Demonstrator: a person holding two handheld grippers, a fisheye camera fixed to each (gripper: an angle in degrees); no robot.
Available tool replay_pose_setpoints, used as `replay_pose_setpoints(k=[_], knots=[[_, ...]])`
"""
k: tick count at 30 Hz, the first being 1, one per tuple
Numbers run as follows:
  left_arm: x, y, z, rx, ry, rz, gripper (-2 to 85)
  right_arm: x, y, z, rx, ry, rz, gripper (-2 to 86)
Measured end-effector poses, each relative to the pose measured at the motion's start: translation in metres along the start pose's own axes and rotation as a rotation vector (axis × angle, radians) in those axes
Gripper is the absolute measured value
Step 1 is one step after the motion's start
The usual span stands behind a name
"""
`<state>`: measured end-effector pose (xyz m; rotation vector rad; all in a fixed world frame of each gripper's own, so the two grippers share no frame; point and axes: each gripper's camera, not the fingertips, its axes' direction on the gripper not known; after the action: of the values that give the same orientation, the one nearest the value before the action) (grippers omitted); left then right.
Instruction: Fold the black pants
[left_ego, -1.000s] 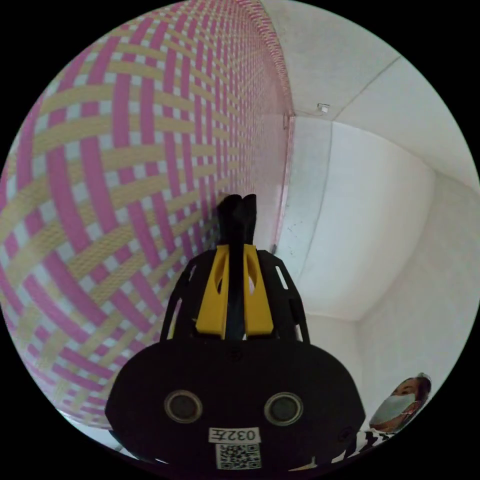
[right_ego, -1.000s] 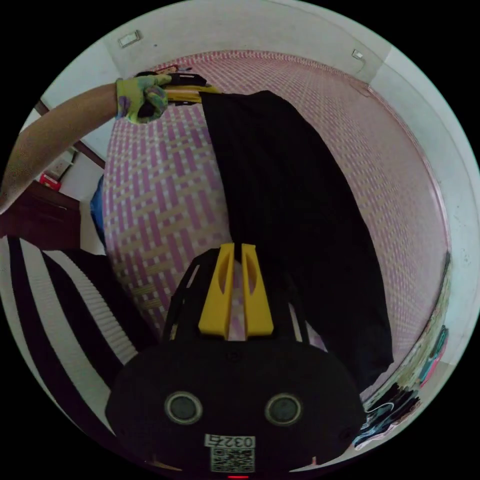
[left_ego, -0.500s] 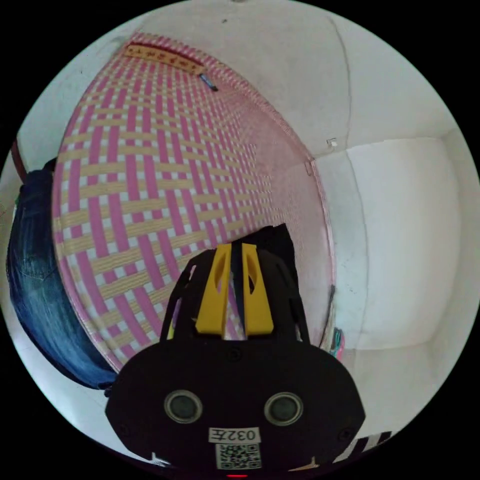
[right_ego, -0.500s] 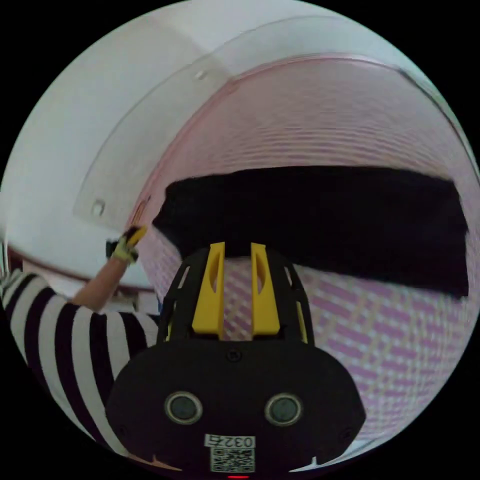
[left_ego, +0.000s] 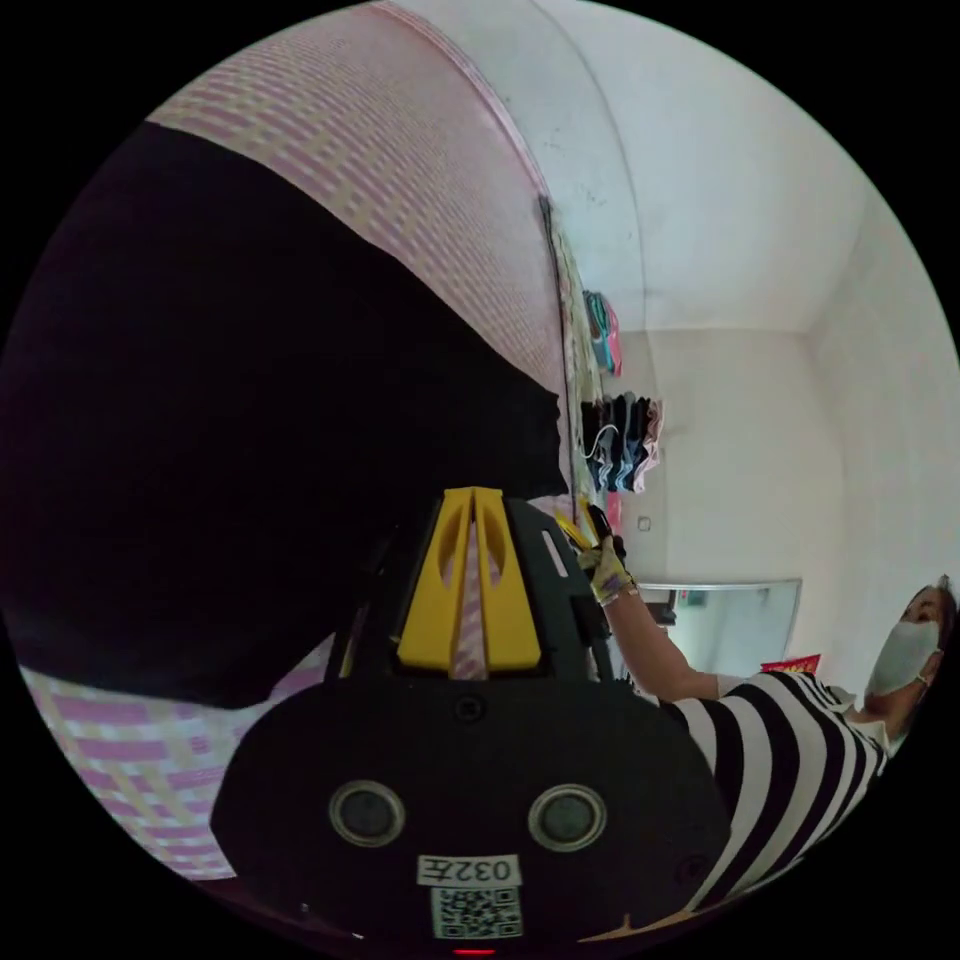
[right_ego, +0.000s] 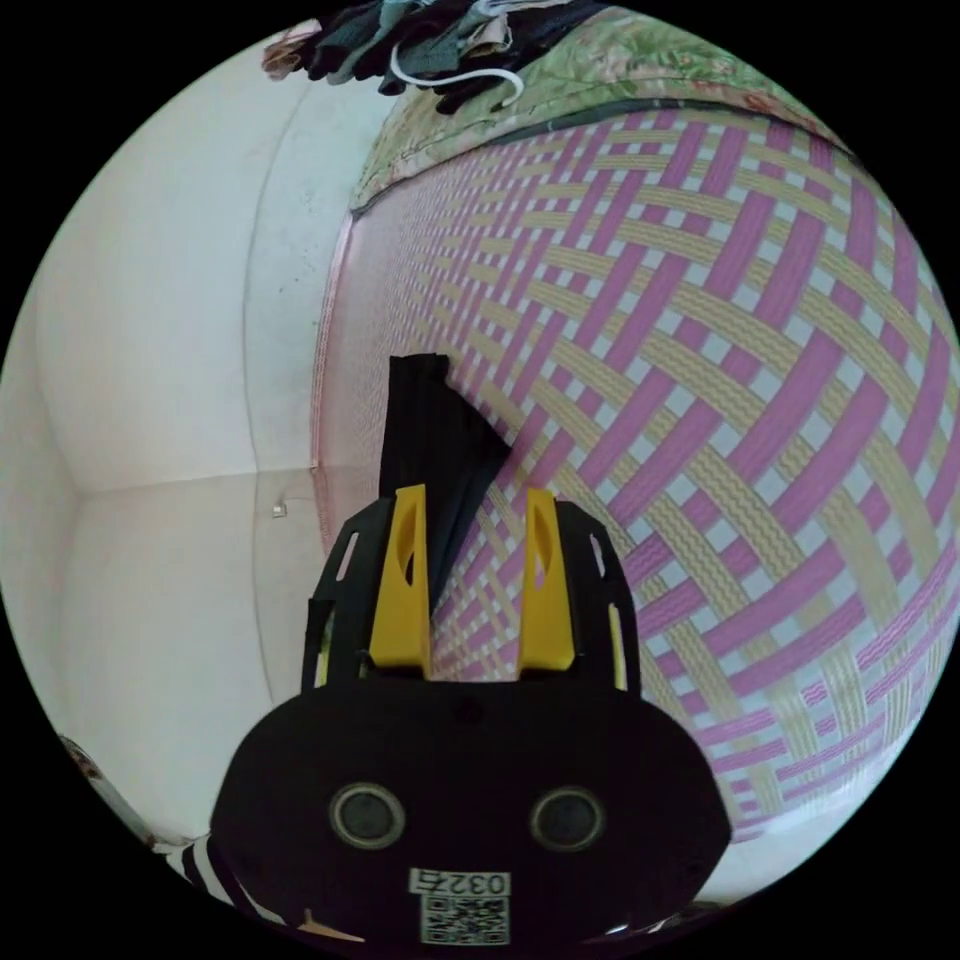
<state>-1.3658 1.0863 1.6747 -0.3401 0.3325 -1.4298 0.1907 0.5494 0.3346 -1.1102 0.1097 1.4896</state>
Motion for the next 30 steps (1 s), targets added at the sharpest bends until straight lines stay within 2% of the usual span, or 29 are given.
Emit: replay_pose_setpoints(k=[7, 12, 15, 18, 23, 26, 30], knots=[[0.017, -0.036, 0.092, -0.149, -0.06, 0.038, -0.9, -0.002, -0.023, -0.011, -0.019, -0.113, -0.054, 11.0], [0.016, -0.053, 0.131, -0.156, -0.109, 0.031, -0.9, 0.003, -0.033, -0.024, -0.053, -0.215, -0.1, 10.2], [0.011, -0.061, 0.148, -0.144, -0.121, 0.011, -0.9, 0.009, -0.028, -0.054, 0.033, -0.202, -0.105, 9.5], [0.002, -0.068, 0.165, -0.145, -0.135, -0.014, -0.9, 0.017, -0.034, -0.065, -0.019, -0.271, -0.143, 8.5], [-0.01, -0.078, 0.193, -0.14, -0.157, -0.044, -0.9, -0.004, -0.045, -0.078, -0.18, -0.201, -0.255, 10.9], [-0.013, -0.085, 0.206, -0.14, -0.154, -0.045, -0.9, 0.001, -0.047, -0.102, -0.151, -0.194, -0.235, 11.0], [-0.019, -0.095, 0.22, -0.147, -0.162, -0.047, -0.9, 0.004, -0.055, -0.106, -0.266, -0.254, -0.239, 10.1]])
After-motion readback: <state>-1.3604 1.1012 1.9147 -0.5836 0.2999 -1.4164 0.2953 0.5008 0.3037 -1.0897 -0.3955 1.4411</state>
